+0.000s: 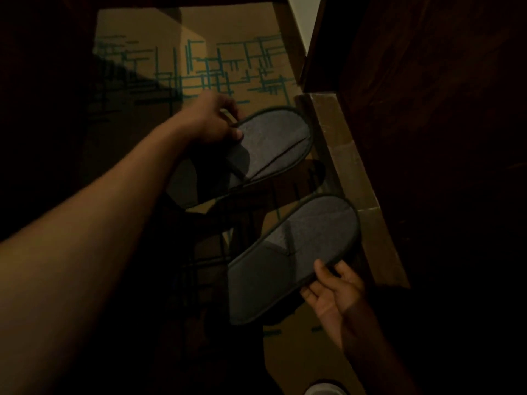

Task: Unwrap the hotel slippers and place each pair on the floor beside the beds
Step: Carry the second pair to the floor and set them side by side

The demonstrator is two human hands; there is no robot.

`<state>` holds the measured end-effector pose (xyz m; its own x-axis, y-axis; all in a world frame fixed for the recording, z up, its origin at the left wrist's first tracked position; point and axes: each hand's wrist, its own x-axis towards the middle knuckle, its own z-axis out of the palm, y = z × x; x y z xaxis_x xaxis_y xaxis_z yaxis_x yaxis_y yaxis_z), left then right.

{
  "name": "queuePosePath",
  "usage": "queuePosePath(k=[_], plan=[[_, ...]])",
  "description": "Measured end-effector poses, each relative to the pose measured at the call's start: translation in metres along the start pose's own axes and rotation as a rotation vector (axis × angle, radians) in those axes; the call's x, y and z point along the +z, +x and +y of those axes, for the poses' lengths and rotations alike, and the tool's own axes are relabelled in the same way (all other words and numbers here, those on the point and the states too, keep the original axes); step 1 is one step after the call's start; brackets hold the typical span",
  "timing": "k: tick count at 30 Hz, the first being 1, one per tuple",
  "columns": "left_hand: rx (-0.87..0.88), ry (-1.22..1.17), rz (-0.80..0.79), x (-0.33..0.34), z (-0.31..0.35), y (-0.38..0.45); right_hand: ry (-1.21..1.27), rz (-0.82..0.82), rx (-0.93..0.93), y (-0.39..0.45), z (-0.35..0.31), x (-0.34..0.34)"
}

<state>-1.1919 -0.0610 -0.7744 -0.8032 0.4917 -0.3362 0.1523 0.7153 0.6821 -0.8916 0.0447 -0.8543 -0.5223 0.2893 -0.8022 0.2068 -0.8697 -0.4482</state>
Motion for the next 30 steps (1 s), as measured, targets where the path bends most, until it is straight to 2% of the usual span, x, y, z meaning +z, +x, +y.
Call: queuePosePath(k=[5, 9, 15, 24, 30], plan=[[0.033, 0.092, -0.138, 0.021, -0.022, 0.003, 0.075, -0.025, 0.133, -0.006, 0.031, 0.005], [0.017, 0.066, -0.166, 0.04, -0.048, 0.003, 0.128, -0.035, 0.216, -0.007, 0.049, 0.008], [-0.008, 0.023, -0.199, 0.063, -0.076, 0.0, 0.129, 0.036, 0.262, -0.007, 0.078, 0.008], [0.029, 0.038, -0.129, 0.084, -0.088, -0.007, 0.095, 0.128, 0.204, 0.003, 0.093, 0.01], [0.014, 0.046, -0.043, 0.095, -0.092, -0.012, -0.02, 0.156, 0.256, 0.008, 0.084, 0.015]])
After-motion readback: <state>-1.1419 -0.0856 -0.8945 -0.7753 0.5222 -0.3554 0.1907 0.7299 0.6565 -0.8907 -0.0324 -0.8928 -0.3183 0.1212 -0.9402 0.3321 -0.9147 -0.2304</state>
